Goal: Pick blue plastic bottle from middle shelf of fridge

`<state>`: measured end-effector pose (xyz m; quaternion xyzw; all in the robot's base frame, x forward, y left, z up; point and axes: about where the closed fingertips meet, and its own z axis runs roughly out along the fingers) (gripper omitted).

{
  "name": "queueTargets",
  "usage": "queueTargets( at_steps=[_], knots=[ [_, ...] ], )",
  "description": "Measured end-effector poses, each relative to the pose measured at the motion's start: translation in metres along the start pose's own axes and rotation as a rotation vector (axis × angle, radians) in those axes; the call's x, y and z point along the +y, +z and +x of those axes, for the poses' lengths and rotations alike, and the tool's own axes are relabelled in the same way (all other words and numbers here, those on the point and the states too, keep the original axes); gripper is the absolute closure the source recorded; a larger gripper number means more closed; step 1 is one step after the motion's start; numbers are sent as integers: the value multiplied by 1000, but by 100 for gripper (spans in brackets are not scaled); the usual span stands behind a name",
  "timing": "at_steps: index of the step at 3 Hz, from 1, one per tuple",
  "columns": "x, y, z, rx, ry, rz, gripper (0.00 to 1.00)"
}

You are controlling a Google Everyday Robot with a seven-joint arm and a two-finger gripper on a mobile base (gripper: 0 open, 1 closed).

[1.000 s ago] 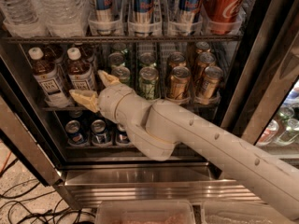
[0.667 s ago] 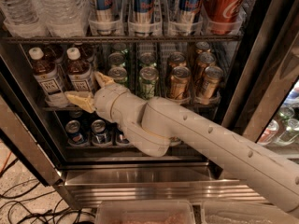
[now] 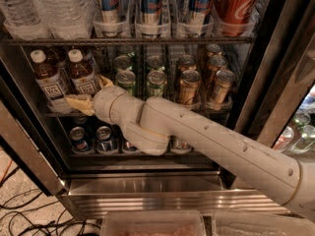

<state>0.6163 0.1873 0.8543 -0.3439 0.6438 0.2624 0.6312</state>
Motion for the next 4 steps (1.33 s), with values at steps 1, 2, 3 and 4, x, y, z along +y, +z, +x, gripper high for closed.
queueTargets(
  at_steps=[1,2,3,4],
  knots=[
    [0,0,0,0,0,0,50],
    [0,0,0,0,0,0,73],
    [0,0,0,0,0,0,96],
    [2,-3,-6,-22,-17,10,100]
  ],
)
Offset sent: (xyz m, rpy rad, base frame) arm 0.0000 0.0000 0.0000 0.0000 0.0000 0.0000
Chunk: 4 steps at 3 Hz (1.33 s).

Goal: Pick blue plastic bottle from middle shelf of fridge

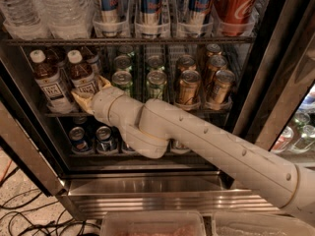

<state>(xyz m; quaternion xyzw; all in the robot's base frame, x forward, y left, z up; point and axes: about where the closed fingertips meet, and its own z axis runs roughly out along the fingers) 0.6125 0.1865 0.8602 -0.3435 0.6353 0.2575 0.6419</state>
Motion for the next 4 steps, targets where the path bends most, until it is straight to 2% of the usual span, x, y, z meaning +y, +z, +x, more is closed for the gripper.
queueTargets(
  at_steps=[2,4],
  knots=[
    [17,-11,-27,-61,-70,-2,100],
    [42,-25,-53,-60,-134,-68,100]
  ],
)
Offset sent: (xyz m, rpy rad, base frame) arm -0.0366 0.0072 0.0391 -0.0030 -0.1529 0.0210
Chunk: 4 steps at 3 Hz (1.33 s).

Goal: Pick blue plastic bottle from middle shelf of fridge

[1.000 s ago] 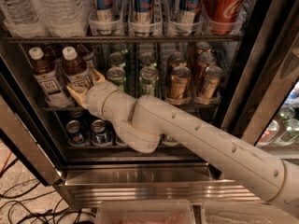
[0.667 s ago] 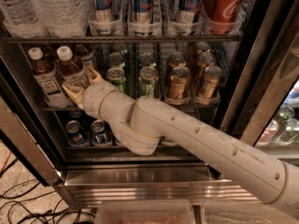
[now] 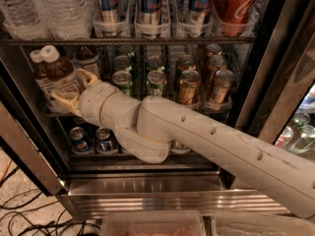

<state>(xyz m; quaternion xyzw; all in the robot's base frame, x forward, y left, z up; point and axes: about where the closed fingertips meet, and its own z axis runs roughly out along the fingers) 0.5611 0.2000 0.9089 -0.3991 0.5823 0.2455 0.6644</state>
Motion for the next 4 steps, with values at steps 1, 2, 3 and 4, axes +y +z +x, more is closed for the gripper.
queueTargets(
  at_steps=[1,2,3,4],
  knots=[
    [19,-17,-9,29,-5,-70,100],
    [30,-44,0,67,39,-136,100],
    [29,-77,12,70,117,-194,100],
    [16,-114,13,56,163,-239,100]
  ],
)
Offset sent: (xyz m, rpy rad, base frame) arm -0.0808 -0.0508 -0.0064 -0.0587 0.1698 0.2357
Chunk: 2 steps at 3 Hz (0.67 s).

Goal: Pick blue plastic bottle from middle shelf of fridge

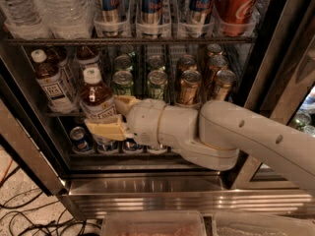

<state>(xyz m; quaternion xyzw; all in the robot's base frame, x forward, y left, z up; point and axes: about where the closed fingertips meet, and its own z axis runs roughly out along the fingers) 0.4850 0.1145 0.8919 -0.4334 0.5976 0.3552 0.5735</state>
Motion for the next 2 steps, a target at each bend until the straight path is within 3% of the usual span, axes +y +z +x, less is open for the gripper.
queueTargets(
  at_steps=[1,2],
  knots=[
    [-1,-44,-15,23,0,-41,100],
    [10,-48,-18,15,21,-89,100]
  ],
)
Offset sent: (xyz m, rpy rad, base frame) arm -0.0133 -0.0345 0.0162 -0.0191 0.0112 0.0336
